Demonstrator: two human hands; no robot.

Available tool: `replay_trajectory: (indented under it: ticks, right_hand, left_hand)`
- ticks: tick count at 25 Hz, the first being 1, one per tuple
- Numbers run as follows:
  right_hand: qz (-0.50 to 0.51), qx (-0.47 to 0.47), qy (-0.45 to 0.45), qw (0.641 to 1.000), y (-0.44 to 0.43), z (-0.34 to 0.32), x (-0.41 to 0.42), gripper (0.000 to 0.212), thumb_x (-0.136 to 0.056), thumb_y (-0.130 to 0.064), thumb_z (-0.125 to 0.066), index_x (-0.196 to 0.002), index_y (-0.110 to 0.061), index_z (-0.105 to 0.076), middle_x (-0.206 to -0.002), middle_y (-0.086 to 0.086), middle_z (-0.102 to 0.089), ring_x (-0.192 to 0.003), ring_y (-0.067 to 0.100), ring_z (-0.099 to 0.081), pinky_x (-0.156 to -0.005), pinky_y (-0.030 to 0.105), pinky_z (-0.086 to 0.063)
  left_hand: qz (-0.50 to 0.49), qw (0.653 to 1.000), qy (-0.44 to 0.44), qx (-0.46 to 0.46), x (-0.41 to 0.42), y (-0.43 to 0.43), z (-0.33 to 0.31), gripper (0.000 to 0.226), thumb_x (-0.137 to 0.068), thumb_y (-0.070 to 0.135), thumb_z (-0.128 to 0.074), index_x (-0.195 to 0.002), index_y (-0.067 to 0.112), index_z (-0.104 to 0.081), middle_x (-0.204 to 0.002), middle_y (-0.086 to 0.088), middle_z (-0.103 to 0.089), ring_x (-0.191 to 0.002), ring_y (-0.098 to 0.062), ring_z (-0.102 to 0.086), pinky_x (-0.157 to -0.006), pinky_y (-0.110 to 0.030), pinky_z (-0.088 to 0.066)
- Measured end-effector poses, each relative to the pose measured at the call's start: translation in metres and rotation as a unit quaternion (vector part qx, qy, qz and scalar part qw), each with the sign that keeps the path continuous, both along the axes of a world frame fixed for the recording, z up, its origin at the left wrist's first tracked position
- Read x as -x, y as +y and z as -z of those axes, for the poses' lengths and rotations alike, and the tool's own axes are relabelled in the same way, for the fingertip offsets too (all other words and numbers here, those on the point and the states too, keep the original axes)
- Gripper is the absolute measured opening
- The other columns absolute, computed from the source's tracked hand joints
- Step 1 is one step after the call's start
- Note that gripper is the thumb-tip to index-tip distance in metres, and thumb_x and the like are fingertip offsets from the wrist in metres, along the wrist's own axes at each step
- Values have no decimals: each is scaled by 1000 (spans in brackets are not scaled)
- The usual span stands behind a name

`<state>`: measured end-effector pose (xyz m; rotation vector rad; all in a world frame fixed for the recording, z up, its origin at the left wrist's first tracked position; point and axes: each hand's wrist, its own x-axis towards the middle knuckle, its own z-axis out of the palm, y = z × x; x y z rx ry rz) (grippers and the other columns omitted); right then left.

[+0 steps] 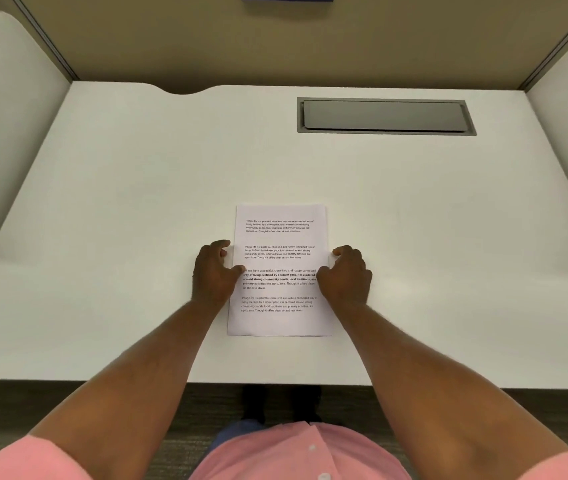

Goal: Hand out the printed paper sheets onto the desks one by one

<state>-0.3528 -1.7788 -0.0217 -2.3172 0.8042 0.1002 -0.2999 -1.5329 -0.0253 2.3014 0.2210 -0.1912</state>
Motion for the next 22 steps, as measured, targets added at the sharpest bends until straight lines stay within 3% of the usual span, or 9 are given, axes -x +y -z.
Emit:
replay_trajectory:
  ticks: [3, 7, 10, 12, 15, 18, 22]
  right_hand:
    - [-17, 27, 3, 999, -3, 1, 2, 46, -79, -19, -61, -124, -17, -56, -123, 1, -56, -121, 25, -53, -103, 41, -33]
    - [-30, 52, -1, 998, -5, 2, 3, 46, -82, -22, -62, -127, -15, -56, -125, 3, -54, -123, 26, -51, -103, 42, -32]
    - [-100, 130, -33, 986, -8, 5, 8, 52, -88, -33, -62, -135, -14, -52, -132, 5, -52, -127, 28, -47, -105, 45, -32]
    - [-137, 162, -57, 975, -8, 7, 10, 60, -91, -41, -60, -142, -12, -47, -145, 7, -48, -137, 28, -40, -114, 48, -27]
    - [-191, 167, -45, 966, -8, 9, 10, 77, -96, -51, -51, -157, -11, -28, -168, 8, -24, -155, 26, -17, -126, 54, -5]
    - [-248, 175, -36, 952, -7, 11, 13, 88, -99, -62, -40, -163, -12, -10, -173, 8, -4, -159, 27, -2, -126, 57, 4]
    - [-300, 184, -38, 935, -3, 8, 13, 93, -98, -70, -30, -164, -13, 2, -173, 7, 7, -160, 25, 6, -126, 58, 7]
  left_hand:
    - [26, 999, -29, -27, 4, 0, 4, 57, -76, 18, -83, -128, 19, -59, -118, -3, -59, -111, -23, -57, -97, -39, -48]
    - [41, 997, -44, -46, 5, 2, 2, 49, -81, 22, -79, -126, 16, -61, -122, -5, -60, -113, -26, -59, -99, -41, -48]
    - [47, 993, -61, -91, 7, 6, -1, 47, -88, 32, -71, -131, 16, -58, -132, -4, -58, -125, -26, -54, -104, -43, -46]
    - [82, 984, -82, -136, 11, 10, -2, 54, -92, 39, -65, -139, 15, -53, -148, -5, -51, -139, -26, -44, -113, -44, -38]
    - [156, 964, -76, -203, 19, 15, -3, 71, -96, 53, -53, -154, 15, -36, -167, -5, -24, -155, -22, -15, -125, -45, -16]
    - [196, 944, -67, -258, 27, 20, -7, 85, -95, 66, -31, -160, 14, -18, -170, -6, -7, -157, -21, 0, -127, -46, -5]
    - [196, 934, -52, -295, 42, 29, -12, 92, -92, 73, -17, -161, 13, -6, -170, -4, 1, -156, -20, 7, -127, -47, -1]
